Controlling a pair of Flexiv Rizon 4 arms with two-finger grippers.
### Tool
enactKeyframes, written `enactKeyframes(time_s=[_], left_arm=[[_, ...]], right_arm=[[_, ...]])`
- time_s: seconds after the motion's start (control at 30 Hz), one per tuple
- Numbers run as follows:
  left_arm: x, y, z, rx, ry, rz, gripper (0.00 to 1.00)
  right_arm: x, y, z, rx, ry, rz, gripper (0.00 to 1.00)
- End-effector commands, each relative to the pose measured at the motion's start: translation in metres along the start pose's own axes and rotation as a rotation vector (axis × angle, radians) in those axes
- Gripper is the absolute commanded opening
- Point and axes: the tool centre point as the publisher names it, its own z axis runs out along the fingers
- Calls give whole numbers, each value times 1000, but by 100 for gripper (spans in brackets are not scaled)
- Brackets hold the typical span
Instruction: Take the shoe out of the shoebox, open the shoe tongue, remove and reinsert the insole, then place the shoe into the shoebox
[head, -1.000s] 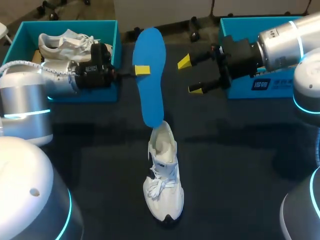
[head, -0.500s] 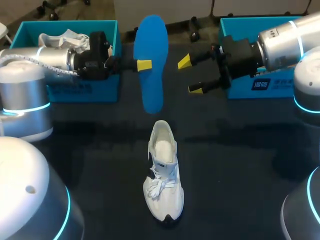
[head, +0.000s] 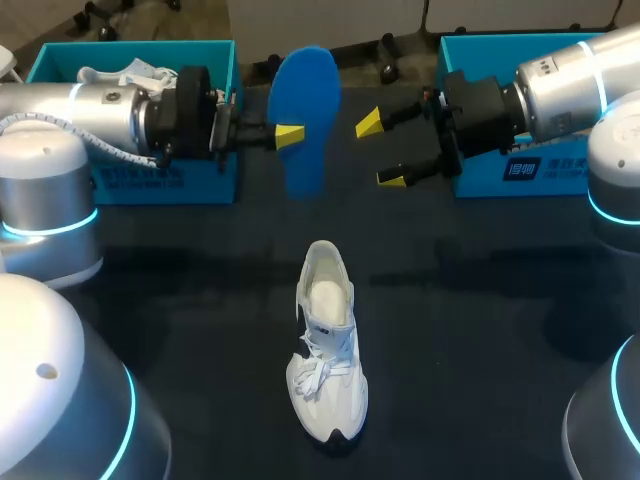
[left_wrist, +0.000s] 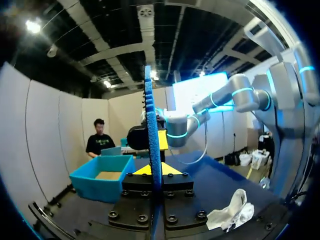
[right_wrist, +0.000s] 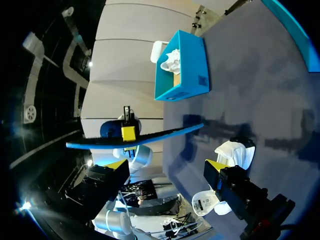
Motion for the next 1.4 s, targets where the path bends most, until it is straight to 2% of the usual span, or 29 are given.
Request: enactKeyframes(time_s=[0.03,0.07,0.17,0.27,0.53,0.67,0.7,1.17,1.4], left_arm=[[3,1,-9,0,143,514,0],[2,1,-9,-32,138,548,0],[5,0,-10,-50,175,689,0],[7,0,-12,-38,215,781,0],[14,0,-9,-78,270,947,0],[7,6,-9,-123,212,1034,0],[1,8,-14,-104,195,1020,0],[1,8,-14,-104,195,1020,0],[-9,20,-14,-58,116,1270,0]], right_arm=[[0,0,2,-1,-1,0,100],[0,0,2,-1,-1,0,100],[0,0,2,-1,-1,0,100],[0,0,2,-1,-1,0,100],[0,0,2,-1,-1,0,100],[0,0,2,-1,-1,0,100],[0,0,2,-1,-1,0,100],[0,0,2,-1,-1,0,100],[0,0,2,-1,-1,0,100]])
